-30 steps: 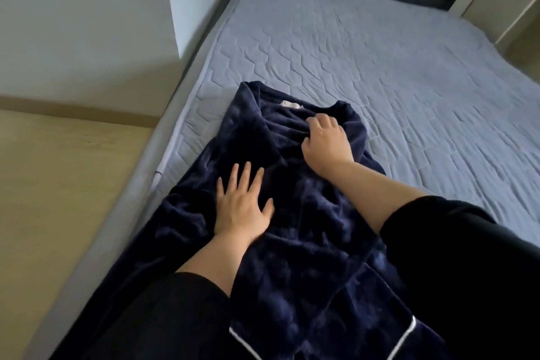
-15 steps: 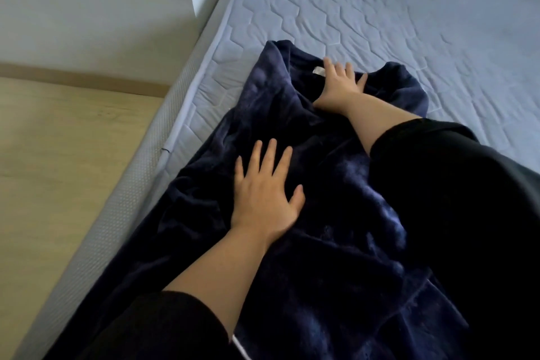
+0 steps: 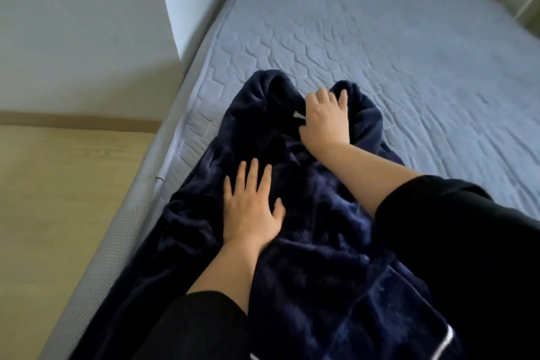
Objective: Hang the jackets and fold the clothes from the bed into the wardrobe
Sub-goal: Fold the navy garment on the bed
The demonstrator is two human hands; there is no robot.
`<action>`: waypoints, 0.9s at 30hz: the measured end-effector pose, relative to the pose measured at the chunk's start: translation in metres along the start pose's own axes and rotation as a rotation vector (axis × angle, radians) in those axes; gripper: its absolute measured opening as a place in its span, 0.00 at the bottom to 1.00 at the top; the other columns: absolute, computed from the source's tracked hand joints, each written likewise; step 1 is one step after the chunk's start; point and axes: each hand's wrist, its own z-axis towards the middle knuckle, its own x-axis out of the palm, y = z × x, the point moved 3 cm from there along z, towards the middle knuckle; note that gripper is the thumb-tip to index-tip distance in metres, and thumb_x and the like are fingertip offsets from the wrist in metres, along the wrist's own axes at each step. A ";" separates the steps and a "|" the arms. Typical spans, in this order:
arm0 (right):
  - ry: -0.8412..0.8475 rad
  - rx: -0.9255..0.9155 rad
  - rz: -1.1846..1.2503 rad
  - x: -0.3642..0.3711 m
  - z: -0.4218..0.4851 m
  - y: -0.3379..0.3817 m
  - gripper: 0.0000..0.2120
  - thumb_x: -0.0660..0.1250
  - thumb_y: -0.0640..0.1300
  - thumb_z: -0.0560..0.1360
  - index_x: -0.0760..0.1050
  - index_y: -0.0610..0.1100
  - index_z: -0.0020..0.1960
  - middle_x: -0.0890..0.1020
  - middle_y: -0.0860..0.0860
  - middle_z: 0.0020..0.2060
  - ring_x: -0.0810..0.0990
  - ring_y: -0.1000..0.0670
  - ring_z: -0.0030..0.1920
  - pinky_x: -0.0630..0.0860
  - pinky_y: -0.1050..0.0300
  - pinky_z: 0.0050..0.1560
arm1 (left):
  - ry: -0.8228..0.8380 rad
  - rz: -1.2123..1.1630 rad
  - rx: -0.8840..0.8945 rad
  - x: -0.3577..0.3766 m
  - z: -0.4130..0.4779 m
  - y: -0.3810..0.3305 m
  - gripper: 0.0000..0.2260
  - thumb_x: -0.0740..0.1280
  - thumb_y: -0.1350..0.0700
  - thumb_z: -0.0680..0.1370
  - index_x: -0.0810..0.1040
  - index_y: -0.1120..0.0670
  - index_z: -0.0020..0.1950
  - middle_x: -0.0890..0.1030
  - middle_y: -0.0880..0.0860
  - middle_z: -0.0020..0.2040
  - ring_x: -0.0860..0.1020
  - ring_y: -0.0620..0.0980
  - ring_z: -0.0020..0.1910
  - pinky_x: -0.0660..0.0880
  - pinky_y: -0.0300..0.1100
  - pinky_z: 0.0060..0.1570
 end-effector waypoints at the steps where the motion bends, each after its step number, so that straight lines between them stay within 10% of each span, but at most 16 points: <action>1: 0.001 -0.036 0.002 -0.011 -0.010 -0.002 0.10 0.64 0.40 0.71 0.71 0.40 0.52 0.77 0.43 0.50 0.73 0.40 0.55 0.53 0.40 0.71 | -0.021 -0.029 -0.002 -0.003 0.000 -0.001 0.31 0.53 0.43 0.76 0.53 0.50 0.78 0.55 0.53 0.78 0.50 0.53 0.77 0.47 0.56 0.73; 8: -0.033 -0.213 0.133 -0.098 -0.090 0.006 0.10 0.68 0.31 0.65 0.68 0.40 0.38 0.75 0.44 0.27 0.74 0.40 0.29 0.69 0.49 0.44 | -0.140 -1.106 -0.350 -0.048 -0.024 0.016 0.15 0.58 0.57 0.82 0.69 0.56 0.69 0.74 0.54 0.66 0.70 0.52 0.67 0.65 0.43 0.66; 12: 0.057 -0.345 0.109 -0.122 -0.147 0.021 0.11 0.72 0.31 0.61 0.71 0.40 0.37 0.72 0.47 0.25 0.71 0.43 0.25 0.71 0.53 0.32 | 0.041 -1.906 -0.714 -0.079 -0.043 0.029 0.20 0.49 0.43 0.83 0.69 0.53 0.66 0.79 0.62 0.57 0.79 0.56 0.54 0.69 0.51 0.63; 16: 0.236 -0.368 0.210 -0.129 -0.197 0.036 0.10 0.68 0.40 0.72 0.76 0.38 0.52 0.78 0.45 0.38 0.77 0.42 0.40 0.75 0.46 0.38 | 0.330 -1.811 -0.697 -0.110 -0.065 0.017 0.24 0.62 0.36 0.75 0.71 0.46 0.67 0.81 0.53 0.58 0.81 0.57 0.55 0.76 0.56 0.53; 21: 0.279 -0.402 0.359 -0.144 -0.234 0.040 0.14 0.68 0.44 0.75 0.76 0.39 0.58 0.79 0.45 0.47 0.78 0.42 0.49 0.76 0.46 0.47 | 0.028 -1.558 -0.789 -0.126 -0.085 0.006 0.17 0.69 0.63 0.74 0.75 0.55 0.62 0.81 0.55 0.49 0.81 0.54 0.45 0.80 0.50 0.46; 24: -0.022 0.012 0.436 -0.154 -0.240 0.001 0.13 0.72 0.44 0.72 0.78 0.39 0.55 0.79 0.43 0.51 0.76 0.41 0.53 0.73 0.47 0.52 | 0.049 -1.684 -0.869 -0.124 -0.100 0.013 0.16 0.66 0.66 0.74 0.75 0.55 0.60 0.81 0.56 0.50 0.80 0.55 0.47 0.79 0.50 0.44; 27: 0.118 0.737 0.538 -0.135 -0.246 -0.058 0.27 0.70 0.52 0.73 0.70 0.40 0.66 0.73 0.42 0.63 0.70 0.40 0.64 0.68 0.45 0.64 | 0.179 -1.789 -0.915 -0.119 -0.117 0.014 0.14 0.63 0.67 0.76 0.75 0.59 0.61 0.81 0.58 0.53 0.80 0.56 0.50 0.79 0.48 0.39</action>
